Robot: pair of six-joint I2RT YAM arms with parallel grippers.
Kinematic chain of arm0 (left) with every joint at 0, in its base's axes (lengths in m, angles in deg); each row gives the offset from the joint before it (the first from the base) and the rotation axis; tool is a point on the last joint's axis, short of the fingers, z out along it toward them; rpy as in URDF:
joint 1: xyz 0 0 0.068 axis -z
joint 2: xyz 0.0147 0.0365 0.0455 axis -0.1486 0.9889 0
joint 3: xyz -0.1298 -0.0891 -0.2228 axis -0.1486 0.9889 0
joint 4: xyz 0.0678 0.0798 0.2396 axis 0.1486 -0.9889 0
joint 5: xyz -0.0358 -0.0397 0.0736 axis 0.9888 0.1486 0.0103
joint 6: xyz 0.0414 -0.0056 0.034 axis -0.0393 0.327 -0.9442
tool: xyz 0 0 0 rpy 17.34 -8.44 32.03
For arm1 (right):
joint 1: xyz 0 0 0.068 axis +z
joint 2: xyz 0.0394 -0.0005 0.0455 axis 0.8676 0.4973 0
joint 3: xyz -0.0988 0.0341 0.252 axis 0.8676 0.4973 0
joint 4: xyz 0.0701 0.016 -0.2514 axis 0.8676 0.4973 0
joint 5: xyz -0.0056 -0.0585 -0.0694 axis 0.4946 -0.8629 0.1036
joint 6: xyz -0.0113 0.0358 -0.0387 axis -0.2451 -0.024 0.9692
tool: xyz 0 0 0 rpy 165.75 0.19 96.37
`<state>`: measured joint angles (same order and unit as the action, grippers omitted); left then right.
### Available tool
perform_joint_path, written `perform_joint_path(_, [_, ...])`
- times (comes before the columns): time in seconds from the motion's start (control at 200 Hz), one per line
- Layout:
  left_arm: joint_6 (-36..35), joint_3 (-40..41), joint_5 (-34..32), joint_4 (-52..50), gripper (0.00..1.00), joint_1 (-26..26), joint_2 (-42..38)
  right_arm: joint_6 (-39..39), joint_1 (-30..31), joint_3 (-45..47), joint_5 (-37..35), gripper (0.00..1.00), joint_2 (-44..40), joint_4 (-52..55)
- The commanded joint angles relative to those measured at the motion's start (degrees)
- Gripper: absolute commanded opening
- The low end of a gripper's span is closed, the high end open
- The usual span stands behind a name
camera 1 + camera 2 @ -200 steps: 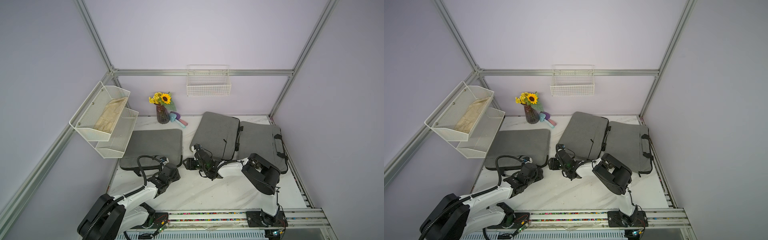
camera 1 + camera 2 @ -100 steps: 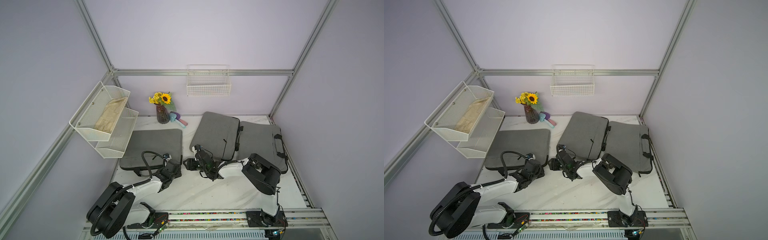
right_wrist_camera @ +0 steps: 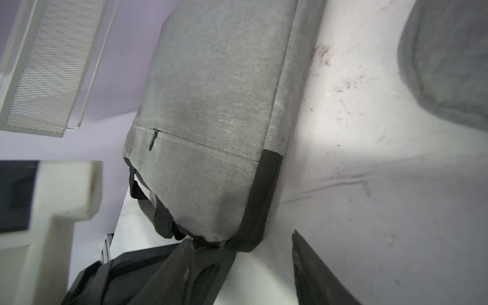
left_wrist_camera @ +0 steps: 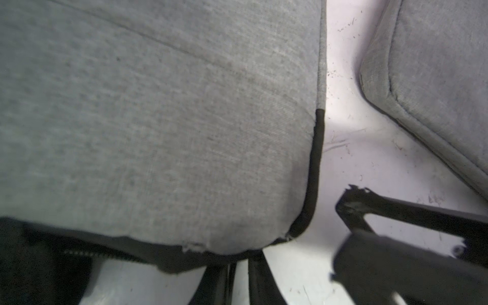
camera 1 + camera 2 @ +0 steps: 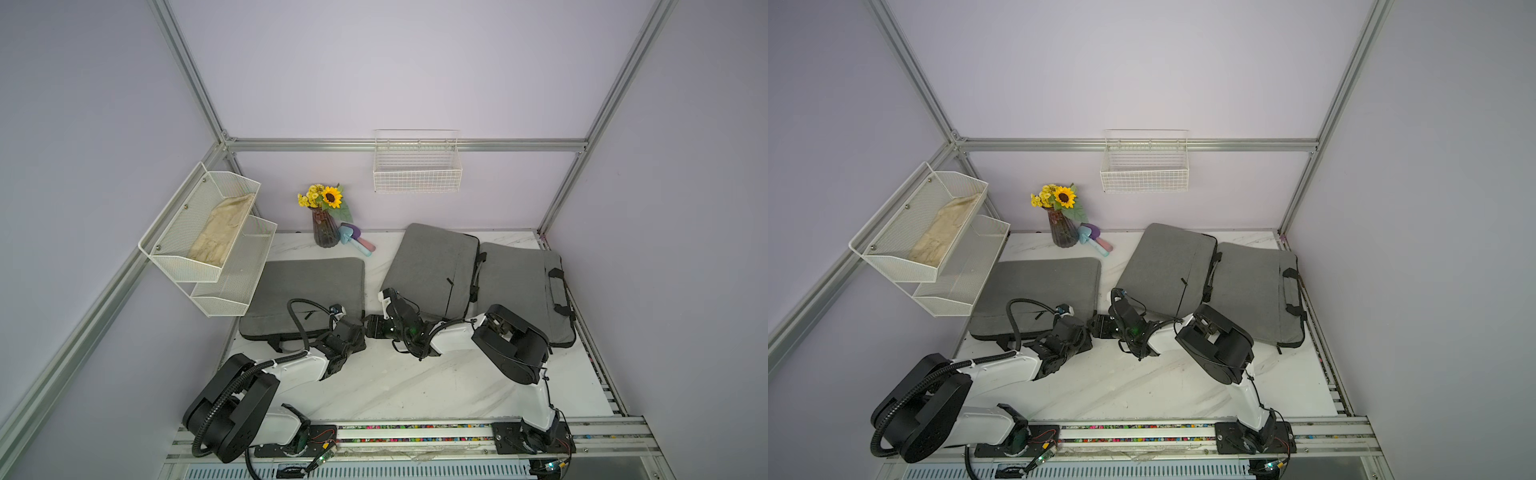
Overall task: Put the mouse into the laptop bag
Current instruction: Zip the zipper on the zippered laptop bag.
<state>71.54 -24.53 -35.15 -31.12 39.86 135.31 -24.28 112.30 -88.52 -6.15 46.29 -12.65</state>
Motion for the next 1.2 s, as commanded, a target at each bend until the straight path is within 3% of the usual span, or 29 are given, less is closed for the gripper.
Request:
perform_joint_path(0.0, [-0.3,-0.6,2.3,-4.3,0.12,0.3,0.7,-2.4,0.4,-2.1,2.2,0.61,2.8,-2.6])
perform_joint_path(0.085, [-0.4,-0.4,2.3,-4.6,0.08,0.3,0.0,-3.0,1.0,-3.2,2.5,0.58,4.2,-2.5])
perform_joint_path(0.145, [-0.5,-0.4,2.5,-4.7,0.05,0.3,-0.4,-3.1,1.3,-3.6,2.6,0.51,4.7,-2.6])
perform_joint_path(0.37, [-0.6,-0.2,1.7,-6.8,0.0,0.3,-2.5,-3.2,1.1,-3.1,-1.1,0.0,4.5,-0.7])
perform_joint_path(0.825, [7.0,-0.4,-6.5,-23.8,0.0,-0.3,-9.2,-0.2,-4.5,4.5,-5.9,0.0,-1.7,-0.3])
perform_joint_path(1.195, [11.1,2.6,-0.3,-29.3,0.0,-10.7,-16.7,2.7,-8.4,6.2,-8.1,0.0,-3.7,2.7])
